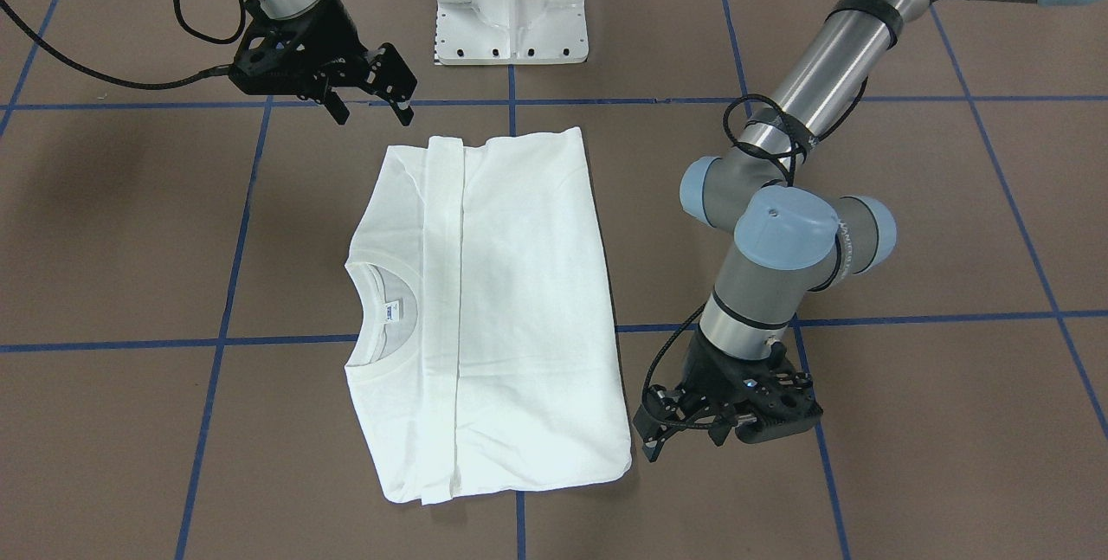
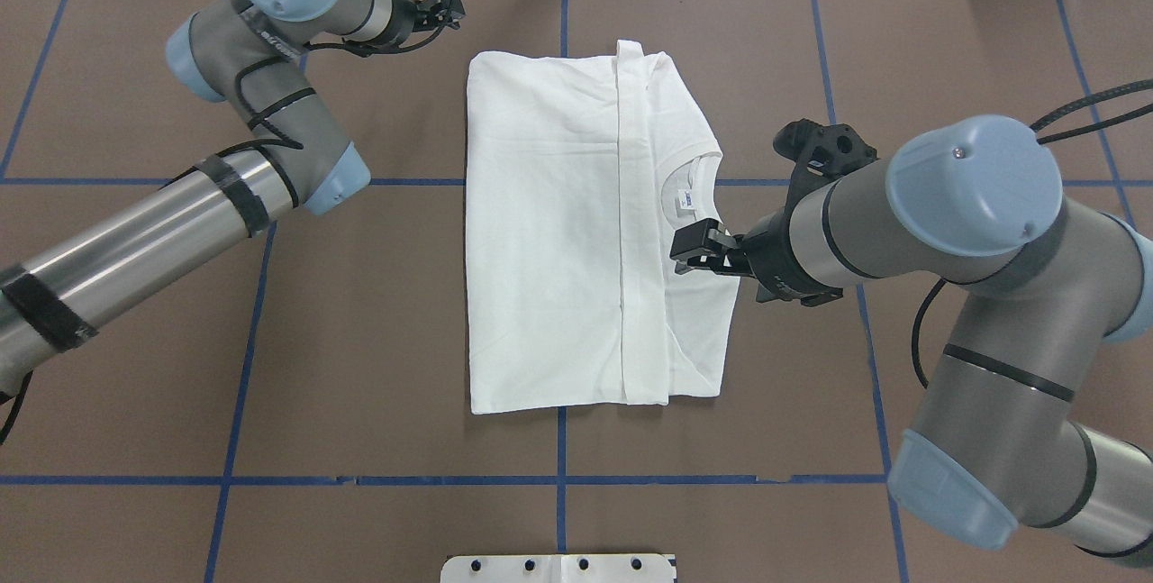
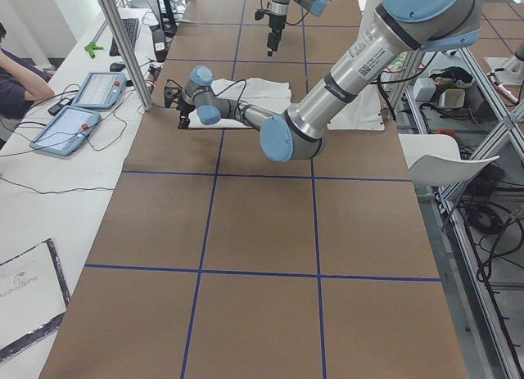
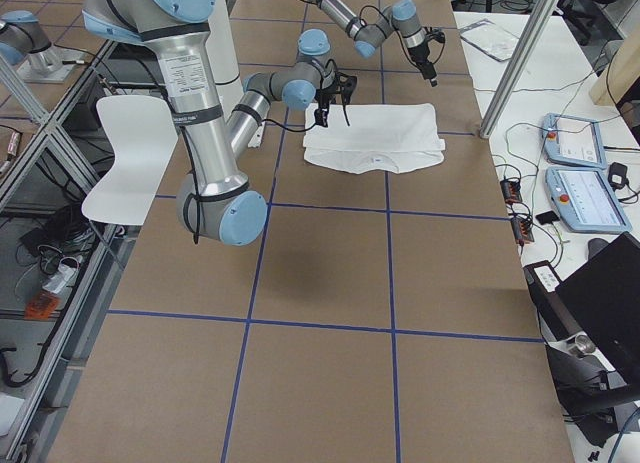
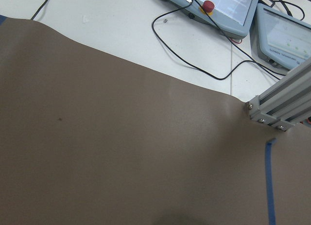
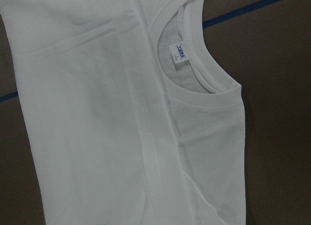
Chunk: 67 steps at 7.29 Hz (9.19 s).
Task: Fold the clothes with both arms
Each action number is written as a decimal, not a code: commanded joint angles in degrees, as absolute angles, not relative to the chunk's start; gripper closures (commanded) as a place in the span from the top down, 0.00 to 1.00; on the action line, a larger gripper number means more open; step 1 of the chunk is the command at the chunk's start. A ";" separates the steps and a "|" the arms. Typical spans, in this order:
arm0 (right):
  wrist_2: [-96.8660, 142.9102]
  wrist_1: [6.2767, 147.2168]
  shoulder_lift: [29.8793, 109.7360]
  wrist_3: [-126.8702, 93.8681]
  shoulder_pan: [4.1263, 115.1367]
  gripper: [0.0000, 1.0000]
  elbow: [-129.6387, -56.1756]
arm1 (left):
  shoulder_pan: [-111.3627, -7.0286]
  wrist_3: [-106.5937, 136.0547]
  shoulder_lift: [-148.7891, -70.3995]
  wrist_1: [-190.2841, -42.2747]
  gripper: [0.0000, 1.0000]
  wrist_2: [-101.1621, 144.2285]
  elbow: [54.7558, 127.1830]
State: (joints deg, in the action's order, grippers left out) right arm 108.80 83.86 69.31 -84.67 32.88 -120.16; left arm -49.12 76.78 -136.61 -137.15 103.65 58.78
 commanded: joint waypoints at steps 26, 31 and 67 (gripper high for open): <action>87.80 96.24 73.47 -52.74 19.77 0.95 -113.81 | -41.49 81.47 -112.93 -130.87 1.00 117.52 95.80; 87.98 93.88 62.17 -52.56 24.42 0.98 -109.72 | -41.48 81.21 -112.94 -130.87 1.00 117.51 95.54; 119.09 89.56 68.29 -73.04 36.47 1.00 -114.08 | -20.48 109.42 -116.81 -119.73 0.98 106.88 98.78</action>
